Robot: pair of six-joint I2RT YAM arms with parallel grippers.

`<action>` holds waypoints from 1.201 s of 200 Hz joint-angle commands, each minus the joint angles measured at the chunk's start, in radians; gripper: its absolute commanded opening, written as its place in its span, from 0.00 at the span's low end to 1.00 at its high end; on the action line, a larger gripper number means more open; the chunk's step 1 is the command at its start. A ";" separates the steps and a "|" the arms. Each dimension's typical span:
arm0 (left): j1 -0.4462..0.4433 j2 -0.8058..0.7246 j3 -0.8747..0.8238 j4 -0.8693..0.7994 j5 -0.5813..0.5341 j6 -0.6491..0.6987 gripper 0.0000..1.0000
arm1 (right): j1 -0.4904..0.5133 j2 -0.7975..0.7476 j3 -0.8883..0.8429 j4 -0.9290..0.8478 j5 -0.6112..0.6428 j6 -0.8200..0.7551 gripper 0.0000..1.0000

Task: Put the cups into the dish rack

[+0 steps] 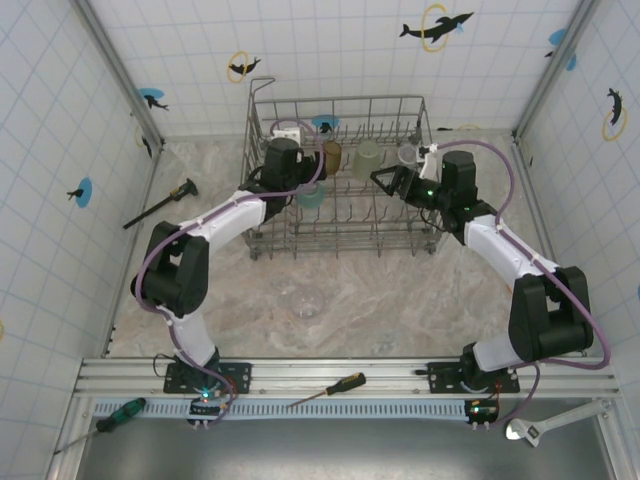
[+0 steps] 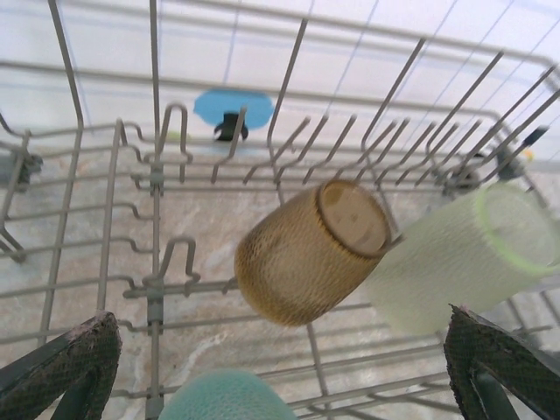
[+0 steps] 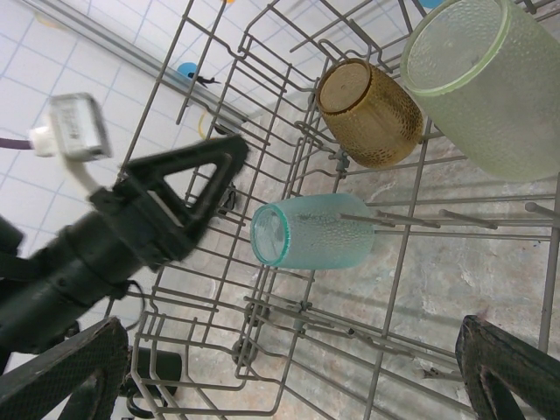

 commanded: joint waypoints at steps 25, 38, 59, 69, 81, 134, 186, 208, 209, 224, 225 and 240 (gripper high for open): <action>-0.001 -0.126 0.049 -0.048 -0.042 -0.048 0.97 | -0.010 -0.043 -0.033 0.023 -0.005 -0.002 1.00; -0.001 -0.152 0.049 -0.072 -0.062 -0.056 0.97 | -0.010 -0.046 -0.036 0.023 -0.005 -0.004 1.00; -0.002 -0.196 0.040 -0.128 -0.107 -0.072 0.97 | -0.011 -0.049 -0.041 0.019 0.001 -0.005 1.00; -0.001 -0.215 0.035 -0.166 -0.160 -0.095 0.98 | -0.013 -0.048 -0.041 0.017 0.001 -0.008 1.00; -0.001 -0.233 0.035 -0.226 -0.221 -0.141 0.98 | -0.013 -0.046 -0.042 0.013 0.001 -0.010 1.00; 0.002 -0.342 -0.026 -0.414 -0.432 -0.285 0.98 | -0.014 -0.041 -0.063 0.019 0.001 -0.019 1.00; 0.015 -0.421 -0.114 -0.598 -0.505 -0.402 0.98 | -0.043 -0.044 -0.055 -0.030 -0.009 -0.064 1.00; 0.027 -0.474 -0.169 -0.619 -0.533 -0.396 0.98 | -0.049 -0.045 -0.054 -0.051 -0.011 -0.085 1.00; 0.028 -0.476 -0.170 -0.620 -0.532 -0.396 0.97 | -0.049 -0.046 -0.054 -0.053 -0.011 -0.087 1.00; 0.038 -0.504 -0.180 -0.654 -0.530 -0.395 0.98 | -0.057 -0.049 -0.058 -0.070 -0.001 -0.103 1.00; 0.039 -0.505 -0.181 -0.656 -0.531 -0.395 0.97 | -0.058 -0.049 -0.059 -0.070 -0.001 -0.104 1.00; 0.045 -0.534 -0.186 -0.675 -0.529 -0.389 0.98 | -0.066 -0.049 -0.066 -0.070 -0.004 -0.107 1.00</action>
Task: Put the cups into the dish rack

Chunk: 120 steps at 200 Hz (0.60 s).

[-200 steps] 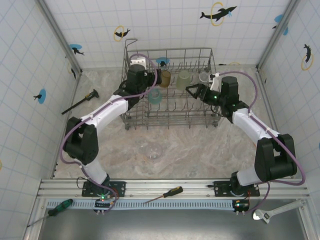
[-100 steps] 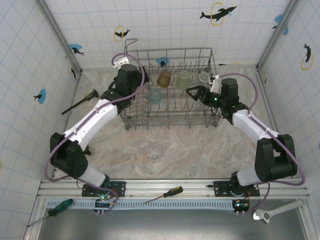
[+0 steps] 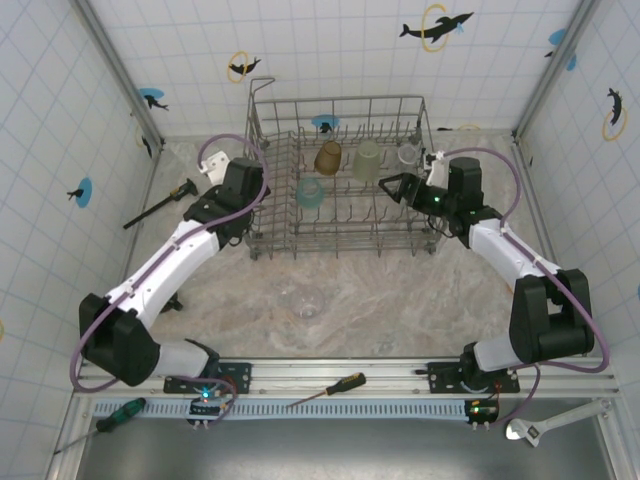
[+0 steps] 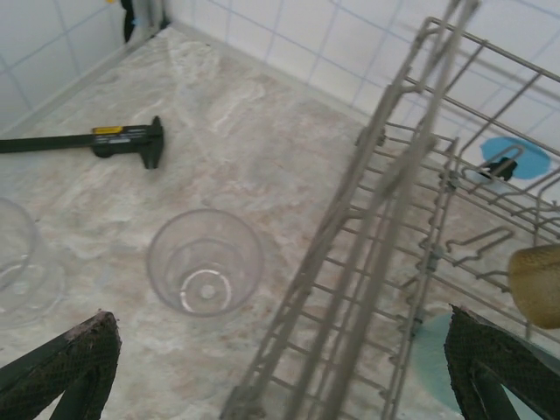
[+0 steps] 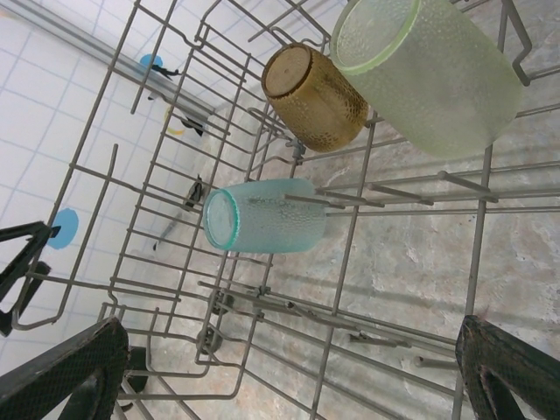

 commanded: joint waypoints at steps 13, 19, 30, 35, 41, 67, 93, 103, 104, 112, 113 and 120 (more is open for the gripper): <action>0.015 -0.087 -0.014 -0.078 -0.030 -0.007 0.98 | -0.020 -0.032 -0.022 -0.023 -0.007 -0.035 1.00; 0.015 -0.100 -0.018 -0.077 -0.027 -0.007 0.98 | -0.020 -0.031 -0.022 -0.022 -0.008 -0.035 1.00; 0.015 -0.127 -0.028 -0.068 -0.015 0.004 0.97 | -0.019 -0.027 -0.023 -0.019 -0.010 -0.032 1.00; 0.018 -0.139 -0.032 -0.068 -0.007 0.009 0.98 | -0.018 -0.027 -0.024 -0.018 -0.011 -0.030 1.00; 0.022 -0.148 -0.034 -0.074 0.001 0.016 0.98 | -0.018 -0.025 -0.025 -0.016 -0.013 -0.027 1.00; 0.096 -0.159 -0.021 -0.164 0.045 -0.002 0.98 | -0.019 -0.024 -0.034 -0.011 -0.018 -0.027 1.00; 0.151 -0.154 -0.018 -0.252 0.097 -0.010 0.98 | -0.021 -0.008 -0.028 0.003 -0.026 -0.022 1.00; 0.160 -0.175 -0.041 -0.254 0.102 -0.012 0.98 | -0.023 0.012 -0.005 -0.006 -0.041 -0.022 1.00; 0.160 -0.177 -0.044 -0.253 0.101 -0.012 0.98 | -0.023 0.014 -0.003 -0.008 -0.042 -0.022 1.00; 0.167 -0.196 -0.069 -0.246 0.101 -0.008 0.98 | -0.023 0.029 0.020 -0.026 -0.050 -0.028 1.00; 0.169 -0.200 -0.072 -0.245 0.100 -0.008 0.98 | -0.023 0.031 0.024 -0.030 -0.052 -0.030 1.00; 0.180 -0.217 -0.095 -0.238 0.100 0.001 0.98 | -0.025 0.039 0.043 -0.052 -0.054 -0.040 1.00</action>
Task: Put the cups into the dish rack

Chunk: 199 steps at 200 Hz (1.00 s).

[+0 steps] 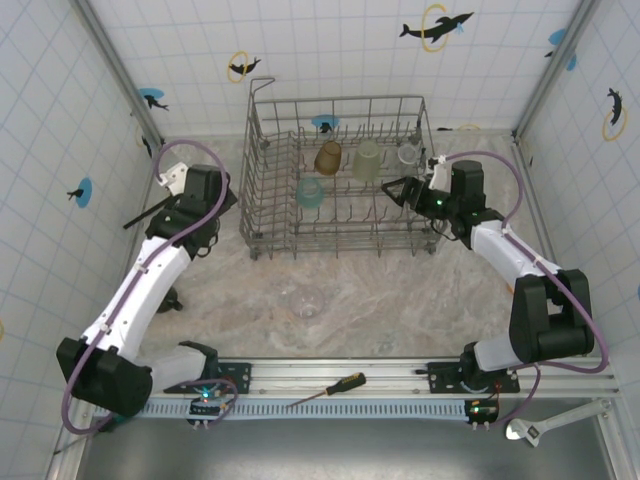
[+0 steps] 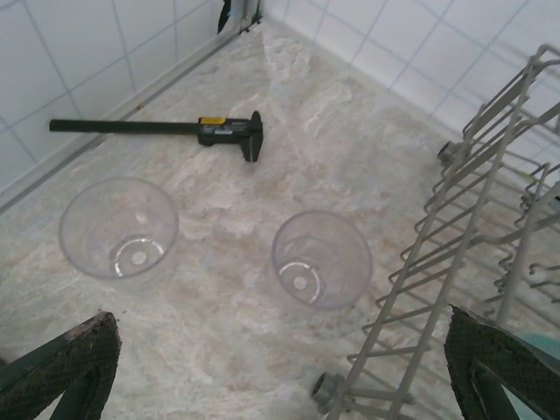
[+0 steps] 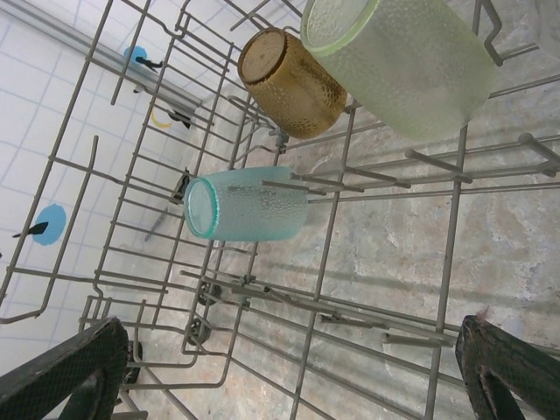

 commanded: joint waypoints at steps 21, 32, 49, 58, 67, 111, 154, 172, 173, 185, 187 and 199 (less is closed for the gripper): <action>0.083 -0.094 -0.114 -0.048 0.034 0.046 0.97 | -0.004 0.042 0.080 -0.069 -0.027 -0.037 1.00; 0.118 -0.106 -0.135 -0.050 0.046 0.062 0.97 | -0.002 0.039 0.078 -0.067 -0.030 -0.032 1.00; 0.178 -0.116 -0.177 -0.070 0.069 0.069 0.97 | 0.003 0.034 0.075 -0.067 -0.029 -0.024 1.00; 0.207 -0.121 -0.192 -0.079 0.082 0.065 0.97 | 0.006 0.030 0.073 -0.067 -0.027 -0.021 1.00; 0.231 -0.126 -0.213 -0.080 0.101 0.062 0.97 | 0.011 0.025 0.072 -0.069 -0.022 -0.020 1.00; 0.337 -0.121 -0.289 -0.055 0.165 0.088 0.97 | 0.042 0.014 0.079 -0.085 0.000 -0.016 1.00; 0.458 -0.104 -0.340 -0.020 0.191 0.095 0.97 | 0.063 0.012 0.078 -0.092 0.015 -0.016 1.00; 0.499 -0.076 -0.351 -0.014 0.225 0.116 0.95 | 0.067 0.018 0.077 -0.092 0.016 -0.016 1.00; 0.501 -0.075 -0.352 -0.013 0.228 0.117 0.95 | 0.068 0.018 0.078 -0.092 0.016 -0.016 1.00; 0.515 -0.061 -0.366 0.003 0.239 0.126 0.94 | 0.067 0.023 0.080 -0.093 0.016 -0.016 1.00; 0.518 -0.059 -0.369 0.004 0.239 0.127 0.93 | 0.068 0.024 0.081 -0.093 0.015 -0.016 1.00; 0.535 -0.049 -0.382 0.027 0.241 0.133 0.91 | 0.069 0.026 0.082 -0.091 0.014 -0.016 1.00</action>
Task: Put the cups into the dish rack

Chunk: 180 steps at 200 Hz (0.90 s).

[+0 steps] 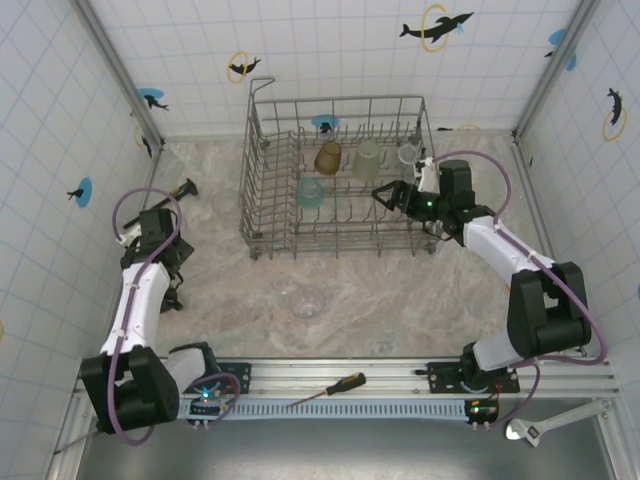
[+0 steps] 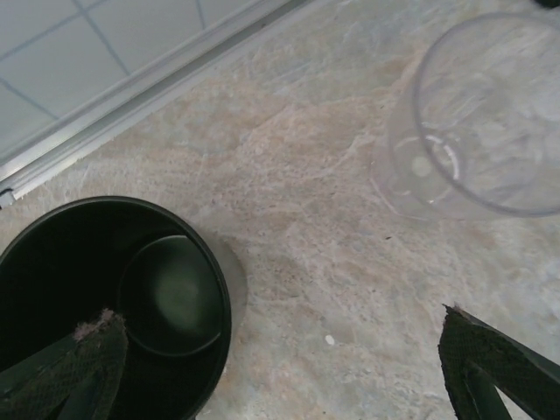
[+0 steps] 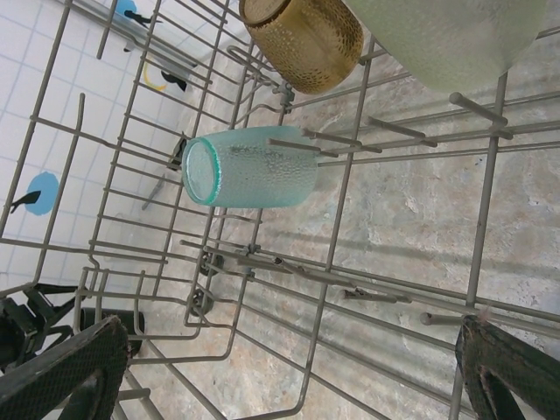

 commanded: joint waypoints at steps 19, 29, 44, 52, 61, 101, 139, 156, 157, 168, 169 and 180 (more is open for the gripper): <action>0.053 0.039 -0.033 0.066 0.037 0.051 0.86 | 0.011 0.002 0.045 -0.010 0.005 0.001 1.00; 0.062 0.048 -0.032 0.078 0.040 0.050 0.81 | 0.011 0.007 0.046 -0.009 0.002 0.002 1.00; 0.068 0.065 -0.031 0.085 0.054 0.047 0.74 | 0.013 0.015 0.050 -0.009 -0.001 0.004 1.00; 0.068 0.072 -0.033 0.084 0.056 0.045 0.72 | 0.012 0.018 0.049 -0.008 -0.003 0.005 1.00; 0.071 0.077 -0.037 0.083 0.051 0.044 0.68 | 0.014 0.020 0.048 -0.009 -0.003 0.005 1.00; 0.074 0.085 -0.061 0.092 -0.016 0.040 0.57 | 0.009 0.024 0.050 -0.014 -0.001 0.000 1.00; 0.078 0.104 -0.074 0.114 -0.007 0.043 0.49 | 0.010 0.020 0.055 -0.024 -0.001 0.000 1.00; 0.078 0.120 -0.077 0.117 -0.004 0.044 0.33 | 0.008 0.016 0.056 -0.032 0.002 -0.001 1.00; 0.078 0.120 -0.077 0.117 -0.004 0.044 0.31 | 0.008 0.015 0.055 -0.032 0.002 -0.002 1.00; 0.079 0.126 -0.076 0.118 -0.007 0.043 0.18 | 0.008 0.014 0.055 -0.035 0.002 -0.006 1.00; 0.079 0.127 -0.076 0.118 -0.008 0.043 0.17 | 0.008 0.014 0.055 -0.036 0.002 -0.006 1.00; 0.079 0.130 -0.071 0.112 -0.018 0.045 0.06 | 0.006 0.012 0.055 -0.039 0.002 -0.008 1.00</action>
